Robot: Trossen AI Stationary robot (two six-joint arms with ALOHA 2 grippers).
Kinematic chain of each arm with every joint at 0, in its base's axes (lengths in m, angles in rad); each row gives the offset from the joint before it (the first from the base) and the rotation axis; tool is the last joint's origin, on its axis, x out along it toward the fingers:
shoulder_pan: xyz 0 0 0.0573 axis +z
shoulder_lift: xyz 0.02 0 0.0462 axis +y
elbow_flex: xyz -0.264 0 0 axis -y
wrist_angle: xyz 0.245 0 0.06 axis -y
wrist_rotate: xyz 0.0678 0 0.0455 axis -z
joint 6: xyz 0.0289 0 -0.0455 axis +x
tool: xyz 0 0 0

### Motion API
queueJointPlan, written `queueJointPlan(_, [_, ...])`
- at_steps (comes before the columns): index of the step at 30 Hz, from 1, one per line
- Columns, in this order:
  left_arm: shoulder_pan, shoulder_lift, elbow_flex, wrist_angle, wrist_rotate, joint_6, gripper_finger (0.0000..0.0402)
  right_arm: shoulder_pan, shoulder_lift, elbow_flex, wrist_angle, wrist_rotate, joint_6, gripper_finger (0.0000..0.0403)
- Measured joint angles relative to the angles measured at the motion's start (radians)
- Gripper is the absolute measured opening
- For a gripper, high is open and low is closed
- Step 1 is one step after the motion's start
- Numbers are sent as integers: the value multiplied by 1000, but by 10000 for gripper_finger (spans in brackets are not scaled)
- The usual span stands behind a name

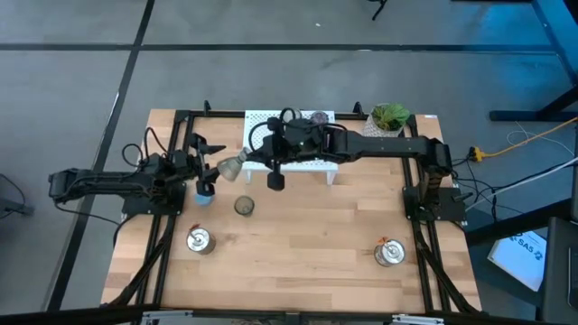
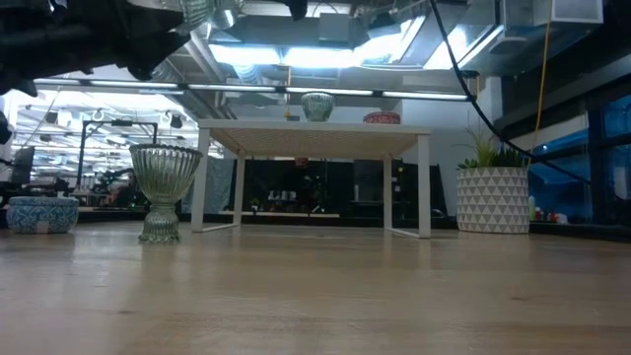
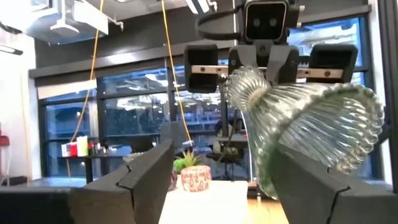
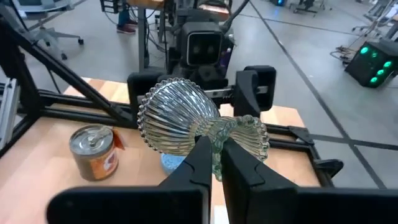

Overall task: Pick & Place candle stick holders
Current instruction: Put the right green glass candle holder on the shelf aligned with the other glass candle holder

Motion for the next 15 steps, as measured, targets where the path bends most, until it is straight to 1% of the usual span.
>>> queueJointPlan(3, [0, 20, 0, 31, 0, 0, 228, 0, 0, 0, 3, 2, 0, 14])
queueJointPlan(6, [0, 26, 0, 54, 6, 3, 194, 0, 0, 0, 15, 2, 0, 14])
queueJointPlan(9, [0, 27, 0, 51, 11, 16, 150, 0, 3, 0, 17, 5, 0, 14])
queueJointPlan(15, [0, 27, 0, 48, 13, 30, 51, -1, 17, 2, 20, 10, -3, 14])
